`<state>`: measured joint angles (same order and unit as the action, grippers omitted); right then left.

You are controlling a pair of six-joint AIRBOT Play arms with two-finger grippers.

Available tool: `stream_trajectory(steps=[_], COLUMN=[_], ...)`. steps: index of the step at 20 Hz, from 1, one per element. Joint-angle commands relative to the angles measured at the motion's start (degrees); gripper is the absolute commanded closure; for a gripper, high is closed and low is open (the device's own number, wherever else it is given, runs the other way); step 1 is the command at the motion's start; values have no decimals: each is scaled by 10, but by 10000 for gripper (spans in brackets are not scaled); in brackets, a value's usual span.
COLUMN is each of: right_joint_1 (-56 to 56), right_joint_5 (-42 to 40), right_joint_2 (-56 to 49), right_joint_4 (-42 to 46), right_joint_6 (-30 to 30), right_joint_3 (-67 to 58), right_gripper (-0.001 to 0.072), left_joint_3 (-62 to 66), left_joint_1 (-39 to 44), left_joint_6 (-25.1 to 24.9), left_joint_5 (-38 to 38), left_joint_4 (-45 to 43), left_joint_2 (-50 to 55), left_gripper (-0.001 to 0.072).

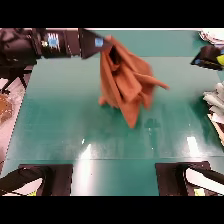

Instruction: Fold the shirts.

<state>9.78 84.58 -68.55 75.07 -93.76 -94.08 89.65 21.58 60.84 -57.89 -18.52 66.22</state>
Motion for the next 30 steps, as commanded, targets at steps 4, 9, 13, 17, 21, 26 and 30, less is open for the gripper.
stream_trajectory(steps=[4, 9, 13, 17, 21, 26, 30], right_joint_1=[120, 117, 56, -33, -142, -231, -254], right_joint_5=[-32, -82, -127, -146, -203, -276, -312], right_joint_2=[114, 176, 193, 170, 81, -64, -142], right_joint_4=[-1, -5, -6, -77, -191, -376, -460], right_joint_6=[24, 28, 30, 43, 68, 151, 195], right_joint_3=[180, 327, 402, 436, 438, 437, 437], right_gripper=[267, 267, 267, 268, 267, 269, 269], left_joint_3=[61, 33, -78, -170, -183, -183, -183], left_joint_1=[34, 34, 34, 34, 34, 34, 34], left_joint_6=[-4, 64, 64, 103, 103, 103, 103], left_joint_5=[23, -59, -55, -8, 10, -8, -17], left_joint_4=[-233, -590, -666, -735, -750, -765, -770], left_joint_2=[0, 0, 2, 3, 3, 3, 3], left_gripper=[685, 684, 684, 684, 684, 684, 684])
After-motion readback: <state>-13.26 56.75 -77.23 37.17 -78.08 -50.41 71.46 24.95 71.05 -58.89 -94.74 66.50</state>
